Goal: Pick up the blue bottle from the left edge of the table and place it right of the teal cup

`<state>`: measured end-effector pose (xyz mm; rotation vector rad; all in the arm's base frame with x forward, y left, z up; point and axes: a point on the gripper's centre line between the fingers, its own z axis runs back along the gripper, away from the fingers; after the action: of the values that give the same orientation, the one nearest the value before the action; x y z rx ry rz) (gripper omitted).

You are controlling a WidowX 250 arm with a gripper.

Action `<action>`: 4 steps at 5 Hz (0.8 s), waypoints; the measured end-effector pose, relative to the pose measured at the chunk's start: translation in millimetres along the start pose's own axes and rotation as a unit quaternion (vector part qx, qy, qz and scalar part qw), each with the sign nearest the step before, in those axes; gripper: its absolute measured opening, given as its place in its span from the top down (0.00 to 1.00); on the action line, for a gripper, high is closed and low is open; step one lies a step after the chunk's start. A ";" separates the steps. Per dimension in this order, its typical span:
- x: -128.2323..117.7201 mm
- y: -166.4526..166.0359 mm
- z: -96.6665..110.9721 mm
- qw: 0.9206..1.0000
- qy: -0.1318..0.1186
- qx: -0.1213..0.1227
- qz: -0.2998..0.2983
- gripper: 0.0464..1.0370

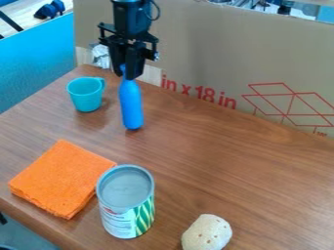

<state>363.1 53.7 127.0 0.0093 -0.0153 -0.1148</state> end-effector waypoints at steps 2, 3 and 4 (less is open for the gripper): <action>2.5 -6.3 -3.5 1.000 0.003 -0.002 -0.004 0.71; 2.7 -6.0 -3.5 1.000 0.002 -0.001 -0.004 0.63; 2.5 -5.0 -3.5 1.000 0.001 -0.004 -0.012 0.32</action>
<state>365.1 48.4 123.4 0.0025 -0.0120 -0.1381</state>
